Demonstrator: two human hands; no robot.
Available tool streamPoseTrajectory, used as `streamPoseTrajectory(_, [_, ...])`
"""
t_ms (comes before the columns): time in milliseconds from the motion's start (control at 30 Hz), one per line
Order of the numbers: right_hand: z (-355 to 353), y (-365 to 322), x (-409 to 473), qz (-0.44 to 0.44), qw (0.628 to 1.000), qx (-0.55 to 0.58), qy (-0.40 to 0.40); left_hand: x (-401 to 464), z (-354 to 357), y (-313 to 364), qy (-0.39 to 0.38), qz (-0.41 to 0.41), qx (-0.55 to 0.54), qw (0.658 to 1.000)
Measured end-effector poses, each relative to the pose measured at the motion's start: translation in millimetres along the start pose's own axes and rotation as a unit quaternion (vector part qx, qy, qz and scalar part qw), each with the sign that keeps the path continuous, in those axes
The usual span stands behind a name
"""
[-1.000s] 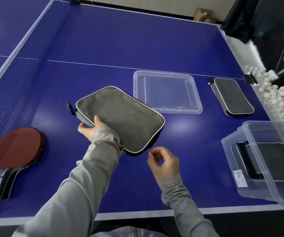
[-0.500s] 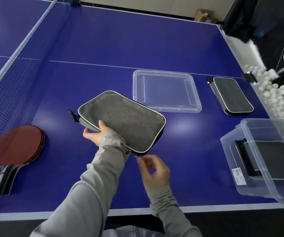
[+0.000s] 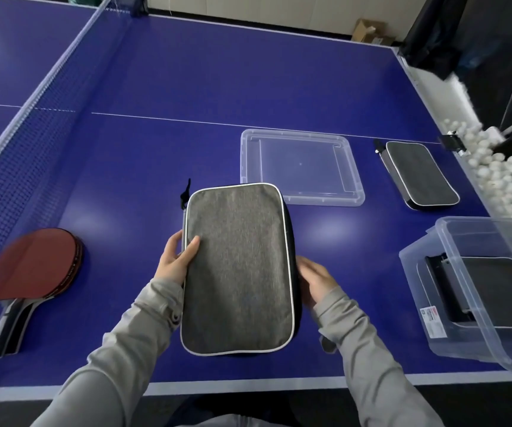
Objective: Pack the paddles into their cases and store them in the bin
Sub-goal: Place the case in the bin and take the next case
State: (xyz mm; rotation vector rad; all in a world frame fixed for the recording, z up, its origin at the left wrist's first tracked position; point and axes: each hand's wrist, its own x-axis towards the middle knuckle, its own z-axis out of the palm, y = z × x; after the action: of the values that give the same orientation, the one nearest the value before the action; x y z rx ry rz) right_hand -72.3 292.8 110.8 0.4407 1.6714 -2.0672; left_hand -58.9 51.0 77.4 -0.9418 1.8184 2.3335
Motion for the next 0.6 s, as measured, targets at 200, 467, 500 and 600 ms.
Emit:
streamPoseTrajectory(200, [23.0, -1.4, -14.6, -0.086, 0.994, -0.068, 0.027, -3.4, 15.0, 2.2, 0.047, 0.006, 0.147, 0.988])
streamPoseTrajectory(467, [65.9, 0.2, -31.5, -0.276, 0.902, -0.31, 0.115, -78.5, 78.8, 19.2, -0.099, 0.074, 0.096, 0.988])
streamPoseTrajectory(500, [68.3, 0.7, -32.5, -0.287, 0.894, -0.324, 0.117, -81.9, 78.0, 18.8, -0.073, 0.074, 0.096, 0.99])
streamPoseTrajectory(600, [72.2, 1.2, -33.9, -0.308, 0.88, -0.343, 0.112, -83.0, 70.0, 19.6, -0.028, 0.079, 0.107, 0.991])
